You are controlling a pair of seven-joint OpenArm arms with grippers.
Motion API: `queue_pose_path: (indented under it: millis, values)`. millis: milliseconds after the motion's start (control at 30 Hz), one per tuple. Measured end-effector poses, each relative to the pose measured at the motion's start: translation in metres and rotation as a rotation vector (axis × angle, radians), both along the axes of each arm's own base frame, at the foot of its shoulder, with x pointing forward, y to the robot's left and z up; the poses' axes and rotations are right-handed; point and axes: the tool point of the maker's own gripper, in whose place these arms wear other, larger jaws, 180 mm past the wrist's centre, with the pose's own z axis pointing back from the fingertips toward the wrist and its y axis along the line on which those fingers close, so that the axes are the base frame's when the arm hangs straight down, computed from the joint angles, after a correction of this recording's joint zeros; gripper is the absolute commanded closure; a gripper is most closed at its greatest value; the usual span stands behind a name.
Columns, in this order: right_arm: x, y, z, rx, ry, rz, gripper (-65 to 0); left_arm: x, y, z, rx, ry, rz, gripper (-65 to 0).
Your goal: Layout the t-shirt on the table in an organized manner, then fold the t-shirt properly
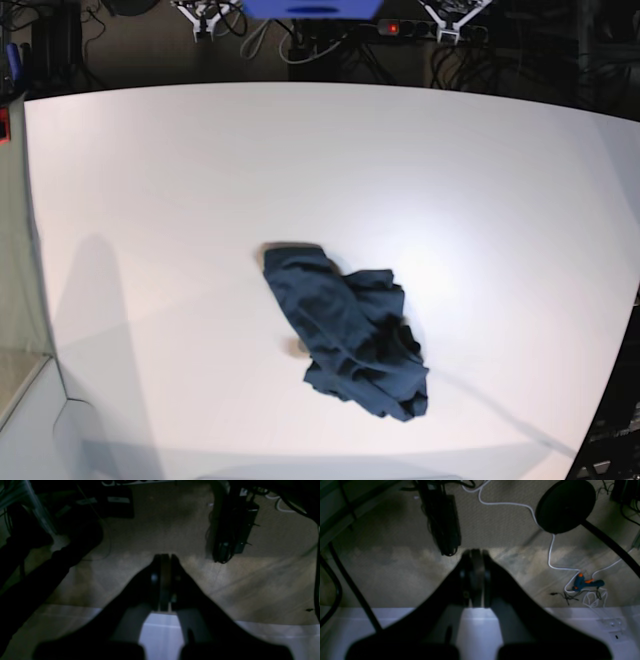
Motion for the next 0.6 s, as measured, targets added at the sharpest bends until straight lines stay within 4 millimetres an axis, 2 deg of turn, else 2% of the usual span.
queue_pose_path:
  millis: [233,367,600]
  values:
    - [0.002,-0.003,0.010,-0.008,-0.076,0.010,0.0,-0.005,0.000,0.000,0.000,0.010,0.002,0.0]
    - [-0.005,-0.003,0.011,-0.010,-0.063,0.009,0.0,-0.008,0.000,0.000,-0.001,0.012,0.001,0.0]
    - [-0.006,-0.004,0.011,-0.011,-0.069,0.007,0.0,-0.004,0.015,0.002,0.022,0.003,-0.003,0.0]
